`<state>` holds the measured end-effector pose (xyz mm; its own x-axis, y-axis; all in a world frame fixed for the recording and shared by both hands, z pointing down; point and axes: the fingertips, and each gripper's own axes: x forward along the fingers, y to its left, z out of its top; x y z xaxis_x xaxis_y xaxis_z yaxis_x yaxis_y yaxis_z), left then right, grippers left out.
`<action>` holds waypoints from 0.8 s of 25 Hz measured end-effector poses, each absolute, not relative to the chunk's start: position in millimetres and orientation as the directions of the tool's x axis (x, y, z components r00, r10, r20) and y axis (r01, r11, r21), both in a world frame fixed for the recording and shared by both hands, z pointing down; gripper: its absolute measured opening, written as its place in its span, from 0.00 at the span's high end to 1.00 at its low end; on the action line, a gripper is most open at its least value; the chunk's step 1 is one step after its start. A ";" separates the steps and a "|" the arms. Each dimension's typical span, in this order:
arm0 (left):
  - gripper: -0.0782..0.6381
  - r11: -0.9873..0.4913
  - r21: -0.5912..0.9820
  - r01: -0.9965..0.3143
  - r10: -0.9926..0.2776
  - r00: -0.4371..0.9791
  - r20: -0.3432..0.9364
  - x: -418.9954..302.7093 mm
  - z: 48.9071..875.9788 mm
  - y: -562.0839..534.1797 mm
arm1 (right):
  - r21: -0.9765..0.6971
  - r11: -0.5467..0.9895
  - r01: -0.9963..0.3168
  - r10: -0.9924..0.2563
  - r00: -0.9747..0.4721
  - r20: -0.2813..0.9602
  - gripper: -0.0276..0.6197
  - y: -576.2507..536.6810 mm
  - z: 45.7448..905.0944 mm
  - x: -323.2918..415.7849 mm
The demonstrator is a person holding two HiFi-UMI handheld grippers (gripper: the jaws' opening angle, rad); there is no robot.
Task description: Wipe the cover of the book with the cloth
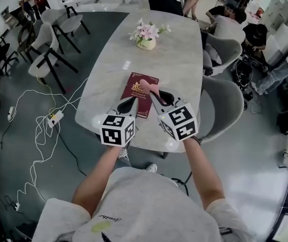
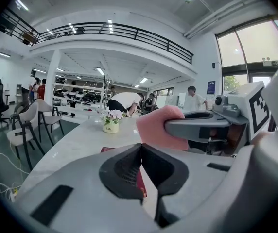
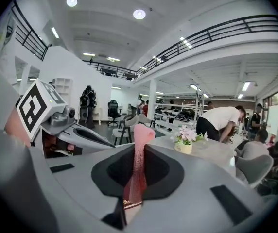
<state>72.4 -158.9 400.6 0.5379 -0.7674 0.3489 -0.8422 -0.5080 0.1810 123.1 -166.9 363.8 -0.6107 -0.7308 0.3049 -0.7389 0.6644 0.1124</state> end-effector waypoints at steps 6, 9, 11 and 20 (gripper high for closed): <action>0.88 -0.547 0.163 -0.821 -0.756 0.568 0.325 101.0 387.9 -156.7 | 0.043 0.579 -0.814 -0.797 -0.554 0.240 0.93 -159.6 353.9 155.7; 0.88 -0.552 0.160 -0.818 -0.755 0.572 0.319 106.7 384.9 -156.6 | 0.037 0.573 -0.819 -0.801 -0.549 0.238 0.93 -157.0 356.2 160.1; 0.88 -0.553 0.160 -0.818 -0.756 0.573 0.317 108.1 384.4 -156.5 | 0.035 0.576 -0.817 -0.799 -0.553 0.237 0.93 -156.1 357.7 160.5; 0.88 -0.544 0.160 -0.824 -0.760 0.564 0.323 105.6 386.1 -154.8 | 0.022 0.599 -0.800 -0.782 -0.579 0.229 0.93 -155.1 359.1 153.6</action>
